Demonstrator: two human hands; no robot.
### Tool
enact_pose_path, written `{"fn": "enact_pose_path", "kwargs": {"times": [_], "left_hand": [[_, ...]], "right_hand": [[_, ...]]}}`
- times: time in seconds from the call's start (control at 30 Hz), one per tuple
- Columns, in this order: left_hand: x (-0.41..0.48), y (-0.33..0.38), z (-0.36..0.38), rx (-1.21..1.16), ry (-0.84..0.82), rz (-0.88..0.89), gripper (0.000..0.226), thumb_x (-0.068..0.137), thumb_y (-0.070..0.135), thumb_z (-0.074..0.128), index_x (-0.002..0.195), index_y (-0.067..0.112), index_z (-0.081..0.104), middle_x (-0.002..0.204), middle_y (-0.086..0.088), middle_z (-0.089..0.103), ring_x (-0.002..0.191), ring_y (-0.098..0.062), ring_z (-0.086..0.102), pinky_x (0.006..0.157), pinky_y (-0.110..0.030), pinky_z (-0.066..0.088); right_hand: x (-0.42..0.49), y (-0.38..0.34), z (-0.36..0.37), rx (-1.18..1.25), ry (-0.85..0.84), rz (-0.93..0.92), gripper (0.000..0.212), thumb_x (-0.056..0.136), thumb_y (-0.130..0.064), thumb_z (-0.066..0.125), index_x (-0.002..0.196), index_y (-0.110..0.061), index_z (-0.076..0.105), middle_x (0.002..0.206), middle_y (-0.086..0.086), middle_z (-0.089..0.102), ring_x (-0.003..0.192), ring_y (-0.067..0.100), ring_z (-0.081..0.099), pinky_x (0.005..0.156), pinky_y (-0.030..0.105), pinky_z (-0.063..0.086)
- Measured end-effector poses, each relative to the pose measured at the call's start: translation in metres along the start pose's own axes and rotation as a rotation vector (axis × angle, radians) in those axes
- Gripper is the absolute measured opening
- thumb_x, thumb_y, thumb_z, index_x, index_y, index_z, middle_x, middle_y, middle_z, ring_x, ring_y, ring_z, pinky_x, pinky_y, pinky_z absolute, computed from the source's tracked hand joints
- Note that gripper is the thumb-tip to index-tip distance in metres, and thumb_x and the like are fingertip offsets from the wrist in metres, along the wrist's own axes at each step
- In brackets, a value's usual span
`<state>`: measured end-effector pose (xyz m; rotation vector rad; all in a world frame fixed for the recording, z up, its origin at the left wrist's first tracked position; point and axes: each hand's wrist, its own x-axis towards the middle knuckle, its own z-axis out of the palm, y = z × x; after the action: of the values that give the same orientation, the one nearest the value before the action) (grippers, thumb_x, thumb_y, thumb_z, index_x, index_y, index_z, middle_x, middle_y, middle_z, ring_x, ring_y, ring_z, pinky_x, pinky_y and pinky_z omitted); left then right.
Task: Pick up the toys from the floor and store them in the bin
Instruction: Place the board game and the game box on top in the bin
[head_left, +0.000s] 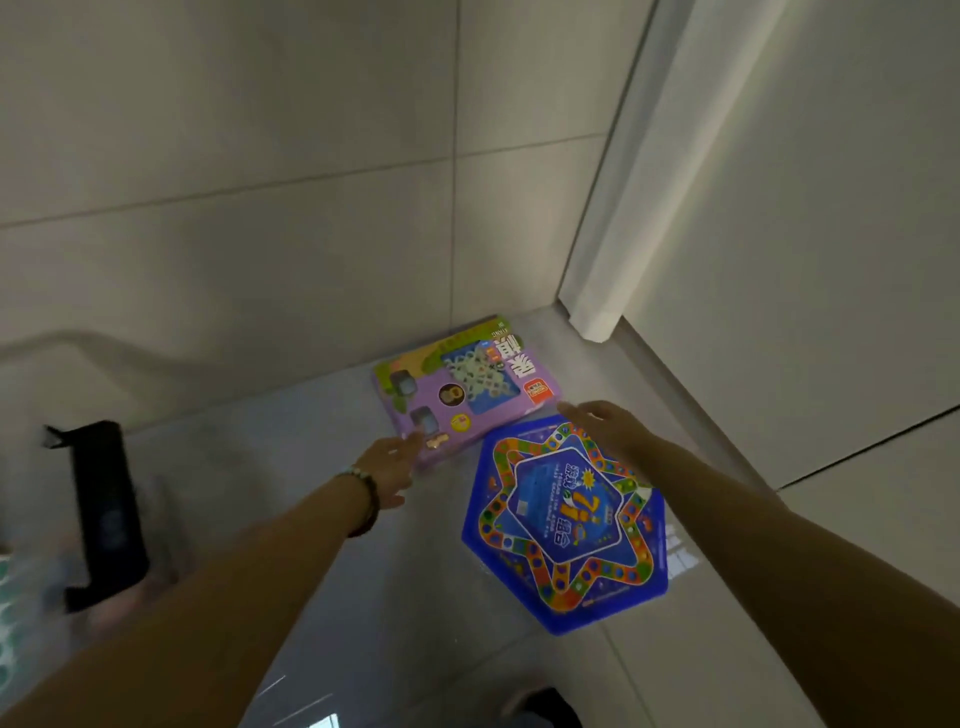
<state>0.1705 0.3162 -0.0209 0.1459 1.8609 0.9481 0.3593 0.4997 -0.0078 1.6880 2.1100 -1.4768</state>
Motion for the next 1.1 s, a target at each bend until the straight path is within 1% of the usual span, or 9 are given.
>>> {"fn": "enact_pose_path", "kwargs": {"times": [0.2, 0.33, 0.47, 0.6, 0.73, 0.83, 1.0, 1.03, 1.1], "left_hand": [[0.043, -0.03, 0.049, -0.001, -0.183, -0.235, 0.059, 0.093, 0.055, 0.035, 0.137, 0.015, 0.037, 0.134, -0.01, 0.047, 0.11, -0.028, 0.051, 0.088, -0.041, 0.042], [0.053, -0.044, 0.075, -0.013, -0.469, -0.264, 0.06, 0.092, 0.057, 0.029, 0.122, 0.01, 0.053, 0.123, -0.017, 0.06, 0.112, -0.031, 0.057, 0.102, -0.047, 0.042], [0.034, -0.056, 0.088, 0.131, -0.354, -0.174, 0.058, 0.086, 0.055, 0.048, 0.117, 0.007, 0.06, 0.109, -0.015, 0.068, 0.1, -0.03, 0.065, 0.095, -0.046, 0.049], [0.009, -0.055, 0.069, 0.105, -0.229, -0.099, 0.057, 0.085, 0.048, 0.055, 0.125, 0.007, 0.05, 0.111, -0.014, 0.067, 0.091, -0.026, 0.066, 0.085, -0.042, 0.054], [-0.035, -0.009, 0.042, -0.007, -0.101, 0.008, 0.058, 0.085, 0.046, 0.056, 0.133, 0.02, 0.036, 0.12, -0.01, 0.059, 0.087, -0.024, 0.062, 0.077, -0.041, 0.052], [-0.08, 0.043, 0.006, 0.038, -0.037, 0.181, 0.052, 0.089, 0.044, 0.052, 0.134, 0.02, 0.039, 0.125, -0.01, 0.058, 0.094, -0.025, 0.061, 0.078, -0.038, 0.051], [-0.171, 0.096, -0.097, 0.015, 0.098, 0.425, 0.014, 0.092, 0.028, 0.052, 0.105, 0.024, 0.047, 0.089, -0.002, 0.062, 0.043, 0.001, 0.061, 0.036, -0.015, 0.046], [-0.187, 0.097, -0.124, -0.005, 0.125, 0.441, 0.016, 0.092, 0.029, 0.052, 0.106, 0.024, 0.047, 0.085, 0.002, 0.066, 0.046, 0.0, 0.063, 0.037, -0.016, 0.048], [-0.217, 0.09, -0.179, -0.053, 0.188, 0.427, 0.038, 0.088, 0.043, 0.054, 0.121, 0.026, 0.046, 0.09, 0.004, 0.069, 0.073, -0.01, 0.067, 0.057, -0.027, 0.054]], "right_hand": [[0.046, 0.085, -0.002, 0.009, 0.191, 0.277, 0.098, 0.074, -0.056, 0.067, 0.148, -0.016, 0.017, 0.156, 0.015, 0.011, 0.141, 0.04, 0.017, 0.113, 0.056, 0.021], [0.049, 0.121, 0.002, 0.222, 0.205, 0.385, 0.106, 0.068, -0.052, 0.074, 0.147, -0.01, 0.017, 0.149, 0.019, 0.027, 0.13, 0.04, 0.04, 0.103, 0.055, 0.04], [0.03, 0.135, 0.008, 0.379, 0.163, 0.463, 0.092, 0.067, -0.05, 0.076, 0.136, -0.004, 0.037, 0.138, 0.02, 0.043, 0.116, 0.04, 0.054, 0.094, 0.054, 0.048], [-0.004, 0.122, 0.0, 0.561, 0.149, 0.38, 0.08, 0.072, -0.039, 0.076, 0.134, -0.007, 0.037, 0.129, 0.021, 0.053, 0.099, 0.036, 0.064, 0.086, 0.051, 0.053], [-0.047, 0.072, -0.022, 0.645, 0.181, 0.271, 0.081, 0.075, -0.032, 0.075, 0.135, -0.011, 0.025, 0.119, 0.021, 0.059, 0.069, 0.024, 0.065, 0.05, 0.034, 0.053], [-0.086, 0.014, -0.042, 0.621, 0.147, 0.141, 0.083, 0.073, -0.038, 0.075, 0.134, -0.008, 0.027, 0.117, 0.018, 0.061, 0.071, 0.021, 0.065, 0.048, 0.031, 0.051], [-0.161, -0.105, -0.045, 0.581, 0.122, -0.181, 0.059, 0.074, -0.036, 0.075, 0.112, -0.011, 0.039, 0.103, 0.007, 0.065, 0.074, 0.015, 0.066, 0.051, 0.026, 0.054], [-0.177, -0.129, -0.039, 0.57, 0.099, -0.248, 0.058, 0.075, -0.035, 0.074, 0.11, -0.013, 0.035, 0.096, 0.001, 0.063, 0.072, 0.012, 0.065, 0.048, 0.022, 0.053], [-0.207, -0.174, -0.019, 0.532, 0.026, -0.358, 0.061, 0.078, -0.036, 0.072, 0.116, -0.018, 0.027, 0.089, -0.007, 0.058, 0.07, 0.006, 0.061, 0.042, 0.016, 0.048]]}}
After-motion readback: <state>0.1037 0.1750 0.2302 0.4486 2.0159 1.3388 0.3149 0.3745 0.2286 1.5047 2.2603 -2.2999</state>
